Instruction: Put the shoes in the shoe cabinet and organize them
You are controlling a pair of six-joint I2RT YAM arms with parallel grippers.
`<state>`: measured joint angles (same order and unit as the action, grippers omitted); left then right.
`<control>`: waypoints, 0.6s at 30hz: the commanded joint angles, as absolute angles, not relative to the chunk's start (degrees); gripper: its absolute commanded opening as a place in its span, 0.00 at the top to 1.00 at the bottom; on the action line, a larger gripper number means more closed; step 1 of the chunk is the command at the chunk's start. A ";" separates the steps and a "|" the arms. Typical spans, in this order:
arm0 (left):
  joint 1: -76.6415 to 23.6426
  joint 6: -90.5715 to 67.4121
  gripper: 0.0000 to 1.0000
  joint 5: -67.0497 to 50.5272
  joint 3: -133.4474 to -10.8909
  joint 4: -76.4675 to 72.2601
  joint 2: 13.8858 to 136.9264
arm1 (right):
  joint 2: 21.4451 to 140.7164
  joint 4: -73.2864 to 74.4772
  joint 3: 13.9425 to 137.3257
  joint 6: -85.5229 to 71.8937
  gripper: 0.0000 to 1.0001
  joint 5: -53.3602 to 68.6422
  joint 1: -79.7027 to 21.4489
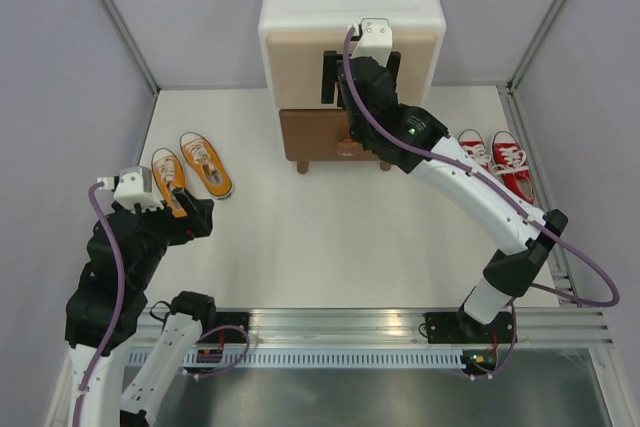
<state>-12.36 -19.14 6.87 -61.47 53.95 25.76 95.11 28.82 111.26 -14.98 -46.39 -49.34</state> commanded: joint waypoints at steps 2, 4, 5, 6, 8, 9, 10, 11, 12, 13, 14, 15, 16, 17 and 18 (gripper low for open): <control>-12.57 -20.83 0.00 6.68 -61.08 53.79 26.02 | 97.90 30.93 115.22 -15.90 0.16 -50.53 -49.48; -12.57 -20.74 0.00 6.68 -61.17 53.88 26.01 | 98.87 31.64 115.93 -16.17 0.16 -50.89 -49.57; -12.48 -20.74 0.00 6.77 -61.17 53.96 25.93 | 99.14 31.81 116.19 -16.35 0.17 -50.89 -49.48; -12.48 -20.57 0.00 6.85 -61.17 54.05 25.84 | 99.40 31.90 116.37 -16.52 0.18 -51.06 -49.48; -12.57 -20.48 0.00 6.86 -61.08 54.05 25.84 | 99.93 31.82 116.54 -16.79 0.19 -51.24 -49.57; -12.48 -20.48 0.00 6.94 -61.08 54.14 25.75 | 100.02 31.56 116.37 -17.14 0.19 -51.85 -49.57; -12.48 -20.57 0.00 6.77 -61.00 54.05 25.66 | 100.11 31.20 116.19 -17.14 0.20 -52.03 -49.57; -12.48 -20.57 0.00 6.77 -60.91 54.23 25.66 | 100.37 30.68 116.19 -17.05 0.21 -52.12 -49.57; -12.48 -20.65 0.00 6.68 -60.82 54.14 25.40 | 100.55 30.50 116.37 -16.96 0.21 -52.55 -49.48; -12.57 -20.65 0.00 6.68 -60.73 54.31 25.31 | 100.98 30.50 116.45 -16.88 0.22 -52.91 -49.57; -12.57 -20.65 0.00 6.59 -60.65 54.32 25.23 | 101.16 30.15 116.54 -16.79 0.23 -53.17 -49.57; -12.48 -20.74 0.00 6.59 -60.56 54.49 25.22 | 101.34 30.06 116.54 -16.70 0.23 -53.70 -49.57; -12.48 -20.74 0.00 6.59 -60.56 54.49 24.96 | 101.69 29.45 116.54 -16.44 0.24 -53.79 -49.57; -12.57 -20.83 0.00 6.68 -60.47 54.49 24.79 | 101.78 29.18 116.54 -16.26 0.24 -53.88 -49.48; -12.48 -20.83 0.00 6.68 -60.47 54.58 24.61 | 101.95 29.09 116.72 -16.09 0.25 -54.05 -49.40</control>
